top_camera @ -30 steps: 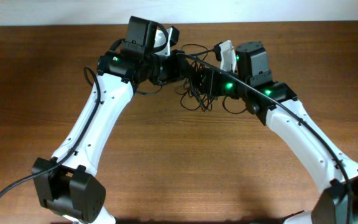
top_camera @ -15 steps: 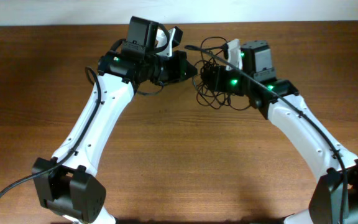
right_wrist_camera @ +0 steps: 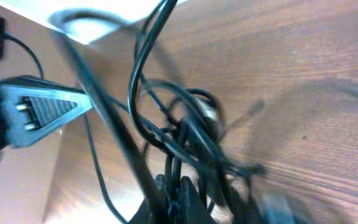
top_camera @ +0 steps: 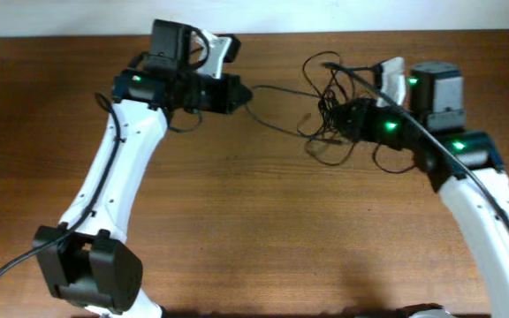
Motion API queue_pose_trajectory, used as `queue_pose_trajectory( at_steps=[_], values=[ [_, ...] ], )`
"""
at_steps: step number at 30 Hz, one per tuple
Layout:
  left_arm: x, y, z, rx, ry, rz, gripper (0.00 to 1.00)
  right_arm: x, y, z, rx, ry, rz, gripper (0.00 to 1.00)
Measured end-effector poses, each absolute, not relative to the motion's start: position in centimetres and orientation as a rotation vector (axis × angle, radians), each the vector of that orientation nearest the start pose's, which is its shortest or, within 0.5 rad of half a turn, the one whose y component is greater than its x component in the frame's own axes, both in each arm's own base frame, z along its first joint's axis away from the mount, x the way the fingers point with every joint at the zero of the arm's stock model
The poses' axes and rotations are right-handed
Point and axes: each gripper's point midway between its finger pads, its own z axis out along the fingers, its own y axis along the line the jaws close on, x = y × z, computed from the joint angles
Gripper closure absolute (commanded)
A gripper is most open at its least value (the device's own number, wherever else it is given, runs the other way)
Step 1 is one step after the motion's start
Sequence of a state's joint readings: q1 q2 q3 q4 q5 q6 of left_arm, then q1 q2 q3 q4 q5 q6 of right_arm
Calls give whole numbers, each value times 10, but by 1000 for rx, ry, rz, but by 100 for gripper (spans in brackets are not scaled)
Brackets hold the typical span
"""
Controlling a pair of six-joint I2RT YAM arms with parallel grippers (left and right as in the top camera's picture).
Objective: Untangle cables
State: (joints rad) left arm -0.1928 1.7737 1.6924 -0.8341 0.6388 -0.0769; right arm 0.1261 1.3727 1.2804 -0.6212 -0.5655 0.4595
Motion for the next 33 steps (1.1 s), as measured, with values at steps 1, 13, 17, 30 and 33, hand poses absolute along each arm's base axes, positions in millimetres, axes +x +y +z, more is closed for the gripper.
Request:
queue_pose_trajectory(
  at_steps=[1, 13, 17, 30, 33],
  values=[
    [427, -178, 242, 403, 2417, -875, 100, 365, 134, 273, 90, 2312, 955, 96],
    [451, -58, 206, 134, 2571, -179, 100, 342, 92, 265, 234, 2385, 852, 96],
    [452, -44, 205, 102, 2573, -81, 100, 336, 83, 253, 274, 2441, 780, 96],
    [452, 14, 207, -85, 2563, 220, 100, 303, 2, 192, 616, 2680, 235, 96],
    [449, 39, 206, -204, 2565, 244, 100, 310, 3, 182, 607, 2707, 268, 96]
  ],
)
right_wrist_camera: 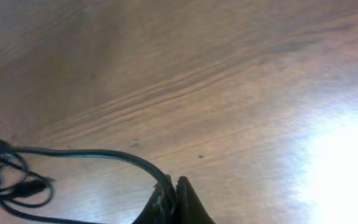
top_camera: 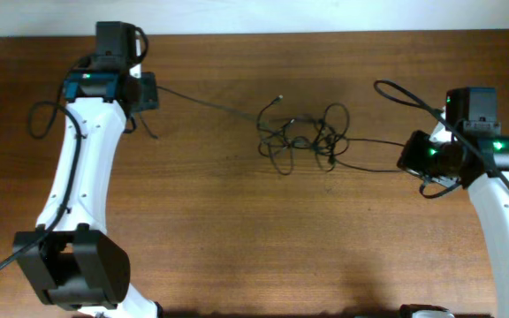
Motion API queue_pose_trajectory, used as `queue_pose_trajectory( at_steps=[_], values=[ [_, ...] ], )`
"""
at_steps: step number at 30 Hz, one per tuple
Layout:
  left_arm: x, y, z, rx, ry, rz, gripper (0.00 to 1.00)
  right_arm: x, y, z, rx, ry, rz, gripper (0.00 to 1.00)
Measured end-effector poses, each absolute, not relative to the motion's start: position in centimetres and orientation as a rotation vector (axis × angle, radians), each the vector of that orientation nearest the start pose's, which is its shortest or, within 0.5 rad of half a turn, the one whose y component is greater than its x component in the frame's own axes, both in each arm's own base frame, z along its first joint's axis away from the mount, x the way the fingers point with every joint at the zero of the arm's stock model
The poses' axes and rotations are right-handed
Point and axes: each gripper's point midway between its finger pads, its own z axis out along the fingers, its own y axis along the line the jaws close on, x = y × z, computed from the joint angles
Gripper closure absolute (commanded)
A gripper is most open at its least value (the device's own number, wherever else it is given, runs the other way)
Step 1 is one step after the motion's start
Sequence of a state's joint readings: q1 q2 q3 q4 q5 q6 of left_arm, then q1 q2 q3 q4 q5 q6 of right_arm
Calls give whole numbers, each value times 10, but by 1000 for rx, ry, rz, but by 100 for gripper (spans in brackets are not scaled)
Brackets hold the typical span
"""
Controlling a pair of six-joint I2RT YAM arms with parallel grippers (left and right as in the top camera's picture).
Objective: Untangle cables
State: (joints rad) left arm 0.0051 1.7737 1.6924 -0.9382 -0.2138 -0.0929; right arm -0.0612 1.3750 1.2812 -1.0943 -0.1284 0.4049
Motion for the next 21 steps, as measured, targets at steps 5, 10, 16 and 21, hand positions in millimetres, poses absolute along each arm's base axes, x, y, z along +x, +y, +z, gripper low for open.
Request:
queue_pose_trajectory(
  at_steps=[5, 10, 16, 21],
  values=[
    [447, 47, 205, -254, 2566, 249, 100, 319, 22, 176, 505, 2736, 351, 96],
    [434, 81, 204, -367, 2574, 375, 100, 313, 27, 162, 500, 2814, 341, 96],
    [427, 105, 200, -491, 2581, 301, 100, 317, 36, 153, 472, 2840, 394, 96],
    [438, 49, 196, -262, 2627, -34, 83, 320, 69, 157, 312, 2838, 472, 96]
  ],
)
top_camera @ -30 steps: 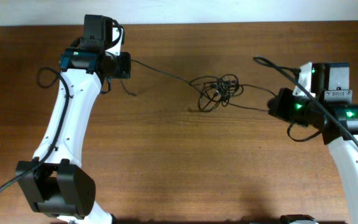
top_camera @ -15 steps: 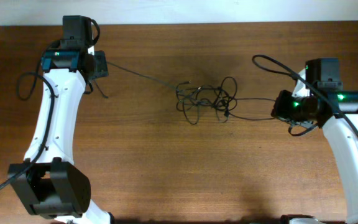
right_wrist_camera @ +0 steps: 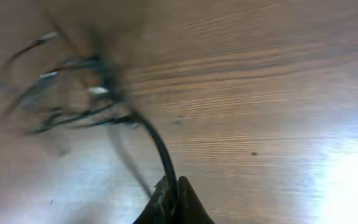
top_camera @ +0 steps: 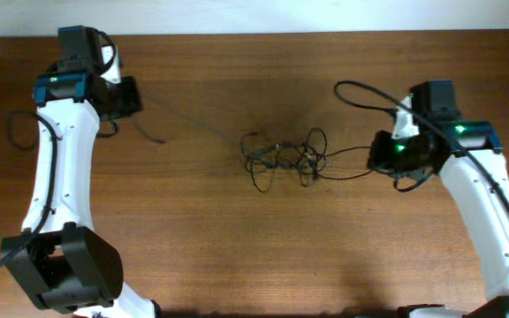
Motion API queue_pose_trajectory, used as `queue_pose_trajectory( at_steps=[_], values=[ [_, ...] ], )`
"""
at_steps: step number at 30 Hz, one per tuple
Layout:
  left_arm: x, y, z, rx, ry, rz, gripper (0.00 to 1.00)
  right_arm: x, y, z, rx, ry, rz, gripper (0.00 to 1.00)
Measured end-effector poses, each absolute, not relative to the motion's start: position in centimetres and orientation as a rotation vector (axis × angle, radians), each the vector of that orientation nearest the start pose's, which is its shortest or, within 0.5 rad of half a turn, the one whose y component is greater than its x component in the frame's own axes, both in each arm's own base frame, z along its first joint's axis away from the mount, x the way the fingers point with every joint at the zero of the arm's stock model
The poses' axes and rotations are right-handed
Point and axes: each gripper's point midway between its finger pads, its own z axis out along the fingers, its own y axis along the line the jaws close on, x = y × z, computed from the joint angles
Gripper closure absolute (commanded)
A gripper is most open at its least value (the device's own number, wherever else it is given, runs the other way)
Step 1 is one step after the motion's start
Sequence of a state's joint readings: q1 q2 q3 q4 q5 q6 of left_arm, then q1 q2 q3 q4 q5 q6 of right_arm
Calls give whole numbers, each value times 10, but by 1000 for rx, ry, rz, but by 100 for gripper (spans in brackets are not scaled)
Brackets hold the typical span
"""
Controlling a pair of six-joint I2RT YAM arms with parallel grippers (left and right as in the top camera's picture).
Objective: Untangle cables
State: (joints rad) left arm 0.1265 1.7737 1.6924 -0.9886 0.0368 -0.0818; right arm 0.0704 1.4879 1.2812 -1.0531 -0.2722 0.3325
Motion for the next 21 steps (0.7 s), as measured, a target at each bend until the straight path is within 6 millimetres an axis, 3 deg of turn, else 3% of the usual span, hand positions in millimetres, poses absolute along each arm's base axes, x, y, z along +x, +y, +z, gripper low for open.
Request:
queue_pose_trajectory(
  at_steps=[1, 3, 4, 5, 6, 7, 9, 14, 17, 19, 21],
  values=[
    [439, 25, 197, -153, 2631, -142, 62, 320, 79, 158, 269, 2836, 488, 95],
    [439, -9, 199, -4, 2629, -263, 32, 320, 100, 159, 176, 2830, 517, 81],
    [438, -19, 200, 36, 2628, -297, 25, 321, 110, 158, 143, 2828, 529, 56],
    [436, -33, 201, 80, 2626, -339, 12, 320, 122, 156, 103, 2831, 544, 41],
    [436, -40, 201, 109, 2623, -361, 5, 319, 132, 154, 68, 2839, 556, 23],
    [435, -43, 201, 124, 2622, -372, 1, 319, 139, 152, 49, 2843, 566, 16],
    [434, -49, 202, 148, 2621, -390, 0, 319, 149, 145, 32, 2859, 576, 3],
    [430, -71, 204, 282, 2598, -449, 10, 323, 144, 137, 99, 2880, 578, 1],
    [421, -108, 210, 462, 2546, -576, 10, 332, 127, 139, 190, 2859, 610, 1],
    [413, -135, 212, 565, 2522, -635, 9, 338, 118, 144, 242, 2830, 699, 1],
    [407, -150, 211, 616, 2516, -662, 9, 346, 114, 154, 248, 2778, 830, 1]
  ],
)
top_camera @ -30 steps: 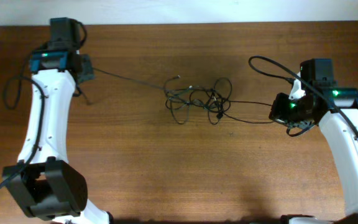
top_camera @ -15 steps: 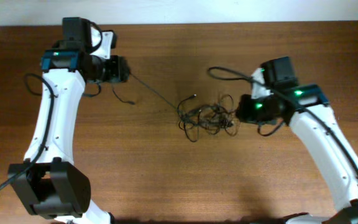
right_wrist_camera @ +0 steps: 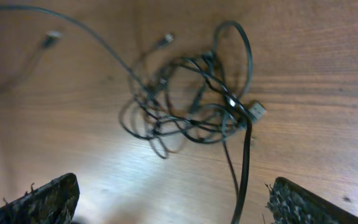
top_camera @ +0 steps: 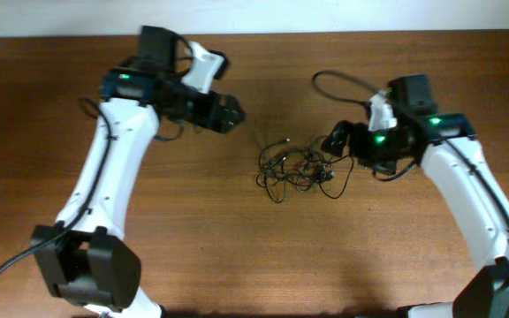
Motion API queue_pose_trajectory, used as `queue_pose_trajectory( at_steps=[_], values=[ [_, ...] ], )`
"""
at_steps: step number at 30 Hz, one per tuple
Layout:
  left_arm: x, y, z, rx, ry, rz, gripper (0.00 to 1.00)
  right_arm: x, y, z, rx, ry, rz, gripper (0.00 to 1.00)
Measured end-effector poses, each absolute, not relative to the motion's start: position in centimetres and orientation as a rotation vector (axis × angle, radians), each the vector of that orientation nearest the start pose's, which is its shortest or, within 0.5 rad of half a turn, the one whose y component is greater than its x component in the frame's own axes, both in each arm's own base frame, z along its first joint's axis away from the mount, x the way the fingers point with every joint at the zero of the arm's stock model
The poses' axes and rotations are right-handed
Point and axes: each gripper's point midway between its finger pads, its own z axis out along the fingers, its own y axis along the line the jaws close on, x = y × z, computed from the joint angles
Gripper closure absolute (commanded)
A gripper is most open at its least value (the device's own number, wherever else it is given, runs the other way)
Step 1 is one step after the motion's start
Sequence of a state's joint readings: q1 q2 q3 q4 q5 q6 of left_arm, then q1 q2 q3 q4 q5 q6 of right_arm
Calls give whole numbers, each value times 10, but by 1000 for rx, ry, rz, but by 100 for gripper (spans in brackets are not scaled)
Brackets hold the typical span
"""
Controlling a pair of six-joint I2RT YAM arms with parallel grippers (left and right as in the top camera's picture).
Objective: Untangle cables
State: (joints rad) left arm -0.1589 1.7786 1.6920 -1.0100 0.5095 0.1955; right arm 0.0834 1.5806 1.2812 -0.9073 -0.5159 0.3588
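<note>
A loose knot of thin black cables (top_camera: 297, 168) lies on the wooden table (top_camera: 237, 247) between the arms; in the right wrist view the cable knot (right_wrist_camera: 191, 106) shows several loops and small plugs. My right gripper (top_camera: 337, 140) stands just right of the knot and is open, with its fingers (right_wrist_camera: 48, 199) wide apart. One strand (right_wrist_camera: 246, 168) runs down between them, touching neither. My left gripper (top_camera: 226, 111) hovers up and left of the knot, its jaws looking spread, with nothing seen in them. A thin strand (top_camera: 256, 137) trails from the knot toward it.
A black loop of the right arm's own wiring (top_camera: 330, 81) arcs above the right wrist. The table's back edge meets a white wall (top_camera: 325, 13) along the top. Bare wood lies in front of the knot.
My right gripper was shut on a cable; now it is open and closer to the knot. My left gripper has moved from the far left to near the knot. The cables lie slack.
At first both grippers were close together, with the tangle at the right gripper. Then the arms stood far apart, each with a strand drawn out of the knot in the middle. Now both are back near the knot, and the right gripper is open.
</note>
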Motion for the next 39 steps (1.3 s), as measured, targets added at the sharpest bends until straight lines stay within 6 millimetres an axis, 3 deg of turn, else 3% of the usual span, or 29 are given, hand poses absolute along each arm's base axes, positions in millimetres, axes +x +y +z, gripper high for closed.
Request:
queue_pose_trajectory(
  at_steps=[1, 3, 4, 6, 7, 8, 12, 14, 16, 19, 20, 22, 25, 29, 30, 32, 35, 37, 39],
  values=[
    [399, -173, 205, 694, 2519, -700, 7, 347, 111, 157, 255, 2760, 880, 1],
    [393, -189, 192, 752, 2544, -730, 12, 347, 109, 162, 242, 2741, 944, 1],
    [389, -192, 187, 775, 2558, -739, 23, 346, 110, 163, 230, 2739, 963, 1],
    [379, -191, 178, 826, 2589, -753, 60, 345, 112, 164, 210, 2737, 978, 1],
    [377, -189, 177, 835, 2599, -753, 67, 344, 112, 164, 201, 2736, 977, 1],
    [374, -188, 176, 847, 2604, -753, 65, 344, 112, 164, 195, 2735, 976, 1],
    [354, -183, 171, 938, 2645, -778, 14, 345, 110, 162, 195, 2740, 958, 1],
    [336, -183, 171, 1066, 2629, -827, 1, 345, 110, 162, 196, 2742, 952, 1],
    [329, -184, 172, 1163, 2585, -847, 0, 345, 110, 162, 196, 2742, 952, 1],
    [342, -166, 164, 1151, 2617, -696, 1, 344, 110, 162, 197, 2742, 952, 1],
    [354, -151, 158, 1071, 2677, -557, 1, 344, 110, 162, 197, 2743, 951, 1],
    [379, -105, 147, 749, 2834, -190, 1, 344, 109, 161, 201, 2747, 945, 1],
    [391, -41, 149, 258, 2902, 263, 1, 344, 107, 160, 205, 2751, 925, 1],
    [397, -21, 155, 20, 2854, 404, 0, 342, 106, 158, 211, 2763, 920, 1],
    [400, -27, 154, 40, 2849, 356, 1, 342, 106, 158, 212, 2763, 917, 1],
    [399, -63, 149, 290, 2873, 77, 0, 342, 105, 157, 214, 2766, 905, 1],
    [373, -141, 159, 776, 2749, -550, 1, 342, 103, 156, 219, 2770, 888, 1],
    [365, -169, 171, 924, 2617, -754, 4, 343, 103, 156, 220, 2771, 883, 1],
    [359, -185, 175, 1001, 2556, -843, 11, 343, 101, 155, 223, 2774, 864, 1]
  ],
)
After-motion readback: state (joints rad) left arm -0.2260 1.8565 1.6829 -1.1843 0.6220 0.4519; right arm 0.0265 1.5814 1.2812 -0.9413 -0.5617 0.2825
